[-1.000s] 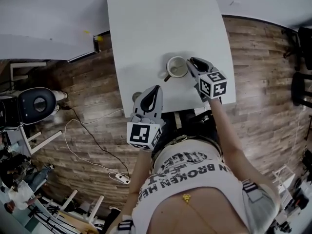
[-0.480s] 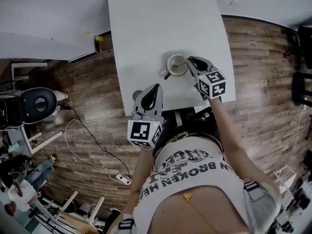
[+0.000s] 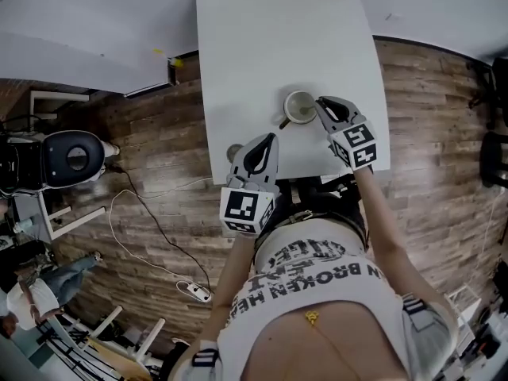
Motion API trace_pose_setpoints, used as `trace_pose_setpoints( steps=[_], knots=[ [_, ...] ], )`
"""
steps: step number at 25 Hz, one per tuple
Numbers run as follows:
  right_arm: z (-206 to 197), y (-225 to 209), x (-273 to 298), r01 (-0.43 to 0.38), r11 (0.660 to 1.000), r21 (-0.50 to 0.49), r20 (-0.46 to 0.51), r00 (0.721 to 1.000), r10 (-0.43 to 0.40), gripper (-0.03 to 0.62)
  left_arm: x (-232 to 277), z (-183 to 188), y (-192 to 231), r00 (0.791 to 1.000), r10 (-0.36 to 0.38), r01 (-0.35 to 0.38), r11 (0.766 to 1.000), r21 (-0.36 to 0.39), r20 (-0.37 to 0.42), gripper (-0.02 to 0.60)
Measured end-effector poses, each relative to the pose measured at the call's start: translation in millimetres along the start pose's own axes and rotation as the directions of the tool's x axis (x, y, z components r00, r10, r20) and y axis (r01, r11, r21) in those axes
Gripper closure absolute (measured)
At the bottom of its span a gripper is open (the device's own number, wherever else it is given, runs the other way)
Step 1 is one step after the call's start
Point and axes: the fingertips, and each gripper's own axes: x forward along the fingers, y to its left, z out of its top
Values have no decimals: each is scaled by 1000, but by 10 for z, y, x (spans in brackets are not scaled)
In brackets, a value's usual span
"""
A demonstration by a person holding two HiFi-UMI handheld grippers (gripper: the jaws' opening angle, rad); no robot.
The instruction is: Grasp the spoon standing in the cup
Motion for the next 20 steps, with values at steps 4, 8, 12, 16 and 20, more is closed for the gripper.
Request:
trace_pose_setpoints(
  steps=[4,8,12,16,20],
  knots=[
    [107,45,-58,3,1000,-21,23,1000,-3,556,-13,18,-13,1000,-9,9,1000,12,10,591],
    [247,88,-139,5,1000,7,61,998,-5,556,-39,54,-10,1000,-11,10,999,32,17,591],
    [442,121,-259,-13,999,33,102,995,9,556,-59,96,4,999,-7,6,999,33,32,591],
    [659,108,-458,14,999,32,135,991,-18,556,-38,148,11,999,-26,24,999,44,44,591],
    [865,129,-638,16,1000,9,158,987,-18,556,-34,162,9,998,-21,19,999,42,55,591]
  ],
)
